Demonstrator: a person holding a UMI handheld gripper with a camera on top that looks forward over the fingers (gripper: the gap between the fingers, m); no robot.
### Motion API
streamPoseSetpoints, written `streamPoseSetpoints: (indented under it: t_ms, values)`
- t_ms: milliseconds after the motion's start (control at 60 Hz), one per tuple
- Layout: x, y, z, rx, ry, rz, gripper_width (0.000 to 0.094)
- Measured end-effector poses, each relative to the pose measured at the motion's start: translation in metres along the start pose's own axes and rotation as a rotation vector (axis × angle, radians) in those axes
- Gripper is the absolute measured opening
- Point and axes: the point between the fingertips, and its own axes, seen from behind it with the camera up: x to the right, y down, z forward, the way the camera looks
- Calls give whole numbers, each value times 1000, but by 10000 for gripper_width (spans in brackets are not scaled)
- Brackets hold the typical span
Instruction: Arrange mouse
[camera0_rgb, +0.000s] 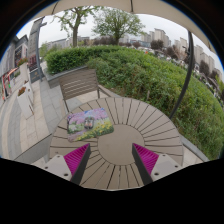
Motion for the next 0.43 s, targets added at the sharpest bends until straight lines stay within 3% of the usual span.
streamPoseSetpoints:
  t_ms: [200,433]
  values:
    - [43,34,-67,13,1,3,850]
    - [79,87,-98,-36,-40,20,849]
